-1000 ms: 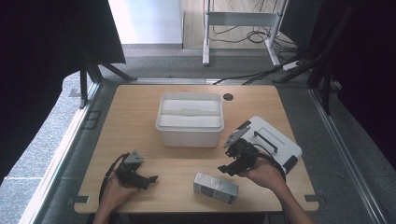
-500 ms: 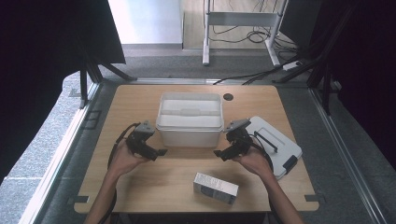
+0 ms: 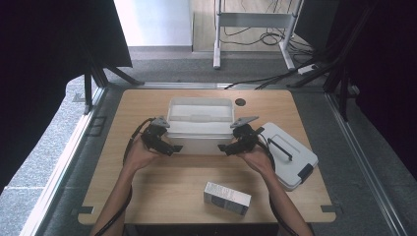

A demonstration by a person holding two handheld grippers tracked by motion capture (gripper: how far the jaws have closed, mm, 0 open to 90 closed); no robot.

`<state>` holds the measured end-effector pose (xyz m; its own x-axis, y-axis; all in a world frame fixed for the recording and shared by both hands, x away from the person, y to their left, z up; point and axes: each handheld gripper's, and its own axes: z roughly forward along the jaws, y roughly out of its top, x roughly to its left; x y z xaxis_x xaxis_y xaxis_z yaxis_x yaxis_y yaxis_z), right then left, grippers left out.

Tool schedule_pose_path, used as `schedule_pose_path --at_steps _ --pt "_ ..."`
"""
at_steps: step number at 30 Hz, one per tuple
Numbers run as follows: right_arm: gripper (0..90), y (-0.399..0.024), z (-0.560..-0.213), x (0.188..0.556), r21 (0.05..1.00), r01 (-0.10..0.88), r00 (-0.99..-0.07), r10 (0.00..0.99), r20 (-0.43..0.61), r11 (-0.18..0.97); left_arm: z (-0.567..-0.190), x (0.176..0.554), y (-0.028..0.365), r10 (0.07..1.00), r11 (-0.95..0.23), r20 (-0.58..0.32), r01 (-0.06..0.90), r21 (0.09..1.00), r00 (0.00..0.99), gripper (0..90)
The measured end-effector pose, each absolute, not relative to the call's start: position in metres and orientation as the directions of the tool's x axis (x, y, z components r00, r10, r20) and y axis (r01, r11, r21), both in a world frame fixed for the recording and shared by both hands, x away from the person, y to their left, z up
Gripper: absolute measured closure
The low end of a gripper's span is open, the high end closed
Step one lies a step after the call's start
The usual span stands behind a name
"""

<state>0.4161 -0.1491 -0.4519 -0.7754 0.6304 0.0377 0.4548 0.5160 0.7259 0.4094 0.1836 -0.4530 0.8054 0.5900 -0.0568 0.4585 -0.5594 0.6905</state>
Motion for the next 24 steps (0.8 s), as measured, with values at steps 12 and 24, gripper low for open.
schedule_pose_path --at_steps 12,24 --pt "13.0 -0.154 -0.449 0.385 0.725 0.424 -0.816 0.576 0.045 0.543 -0.449 0.373 0.179 0.565 -0.628 -0.005 0.434 0.646 0.825 0.0" --pt "10.7 -0.150 -0.448 0.347 0.716 0.407 -0.836 0.546 0.043 0.567 -0.448 0.326 0.185 0.560 -0.632 -0.007 0.433 0.643 0.828 0.0"
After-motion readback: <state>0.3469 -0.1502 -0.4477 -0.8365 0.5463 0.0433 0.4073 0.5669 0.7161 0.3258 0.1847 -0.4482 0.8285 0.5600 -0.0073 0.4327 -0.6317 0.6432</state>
